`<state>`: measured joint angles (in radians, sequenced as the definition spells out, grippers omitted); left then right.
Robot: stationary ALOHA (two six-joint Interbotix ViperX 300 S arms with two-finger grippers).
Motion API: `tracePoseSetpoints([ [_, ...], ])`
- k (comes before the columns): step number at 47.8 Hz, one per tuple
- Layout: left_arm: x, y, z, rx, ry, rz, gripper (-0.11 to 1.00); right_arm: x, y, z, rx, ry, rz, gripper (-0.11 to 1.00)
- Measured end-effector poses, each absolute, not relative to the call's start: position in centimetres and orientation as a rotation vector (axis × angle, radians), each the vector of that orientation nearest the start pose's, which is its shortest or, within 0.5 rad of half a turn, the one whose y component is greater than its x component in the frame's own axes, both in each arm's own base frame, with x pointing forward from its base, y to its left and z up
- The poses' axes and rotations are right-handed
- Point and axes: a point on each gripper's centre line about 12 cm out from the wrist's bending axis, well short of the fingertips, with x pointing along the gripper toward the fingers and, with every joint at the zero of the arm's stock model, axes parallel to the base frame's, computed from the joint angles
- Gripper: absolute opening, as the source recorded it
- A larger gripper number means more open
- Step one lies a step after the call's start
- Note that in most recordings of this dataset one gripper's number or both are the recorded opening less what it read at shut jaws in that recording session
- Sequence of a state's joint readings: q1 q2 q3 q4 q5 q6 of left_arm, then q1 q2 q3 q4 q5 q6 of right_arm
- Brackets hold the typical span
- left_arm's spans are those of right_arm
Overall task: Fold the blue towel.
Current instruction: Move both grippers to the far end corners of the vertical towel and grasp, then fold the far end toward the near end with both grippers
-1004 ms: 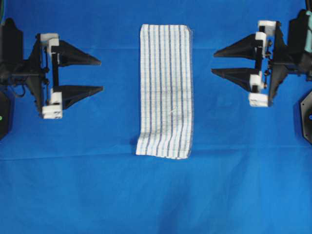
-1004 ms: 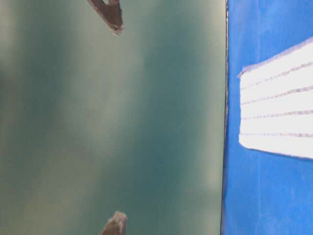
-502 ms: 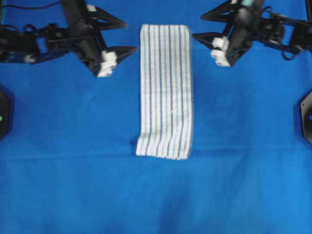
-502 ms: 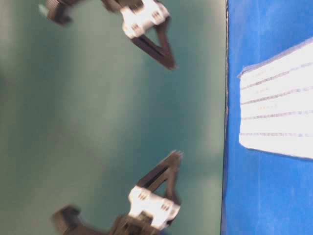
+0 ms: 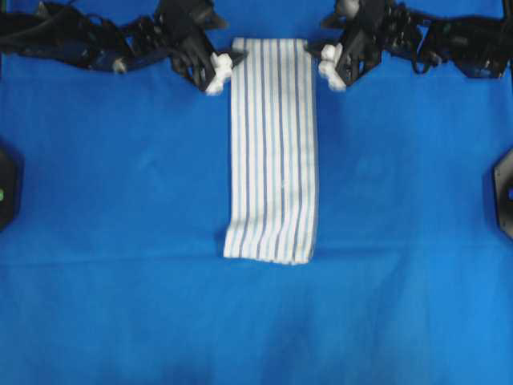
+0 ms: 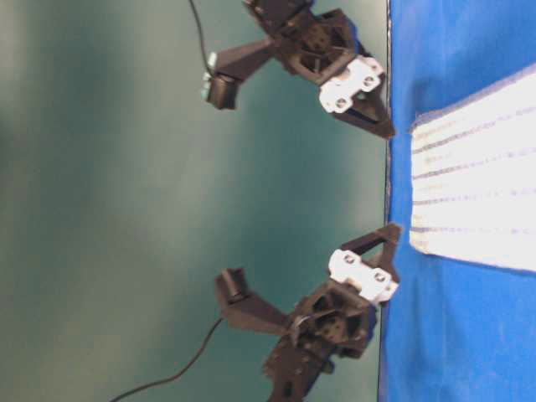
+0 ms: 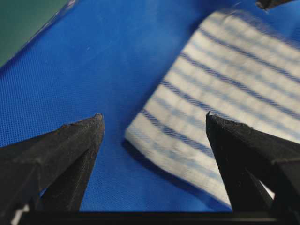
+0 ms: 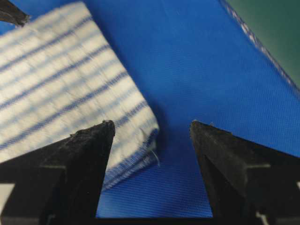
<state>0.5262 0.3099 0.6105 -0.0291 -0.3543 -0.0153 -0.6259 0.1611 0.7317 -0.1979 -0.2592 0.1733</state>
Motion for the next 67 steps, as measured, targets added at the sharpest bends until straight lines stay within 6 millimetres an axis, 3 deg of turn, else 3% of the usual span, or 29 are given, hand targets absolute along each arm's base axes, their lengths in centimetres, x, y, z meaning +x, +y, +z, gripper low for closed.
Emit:
tracePoseSetpoints([
  [15, 37.6, 22.9, 6.7, -0.199, 0.58, 0.549, 0.9, 32.3, -22.7, 8.2, 0.218, 0.667, -0.545, 0.65],
  [21, 37.8, 23.0, 6.5, -0.201, 0.58, 0.549, 0.84, 32.5, -22.8, 8.0, 0.219, 0.669, -0.545, 0.57],
  [25, 37.7, 23.1, 6.5, -0.2, 0.58, 0.552, 0.69, 32.5, -22.8, 8.1, 0.217, 0.668, -0.545, 0.38],
  [30, 37.9, 23.0, 6.5, -0.198, 0.577, 0.548, 0.38, 32.5, -22.8, 8.1, 0.217, 0.668, -0.545, 0.09],
  [37, 38.6, 22.3, 6.5, -0.181, 0.572, 0.524, 0.04, 32.5, -22.8, 8.1, 0.216, 0.666, -0.545, 0.07],
  [50, 38.7, 22.6, 6.8, -0.13, 0.592, 0.511, 0.03, 32.6, -22.9, 8.2, 0.225, 0.659, -0.549, 0.07],
  [67, 38.6, 26.2, 9.3, -0.072, 0.61, 0.55, 0.03, 32.5, -25.3, 10.8, 0.215, 0.583, -0.602, 0.07],
])
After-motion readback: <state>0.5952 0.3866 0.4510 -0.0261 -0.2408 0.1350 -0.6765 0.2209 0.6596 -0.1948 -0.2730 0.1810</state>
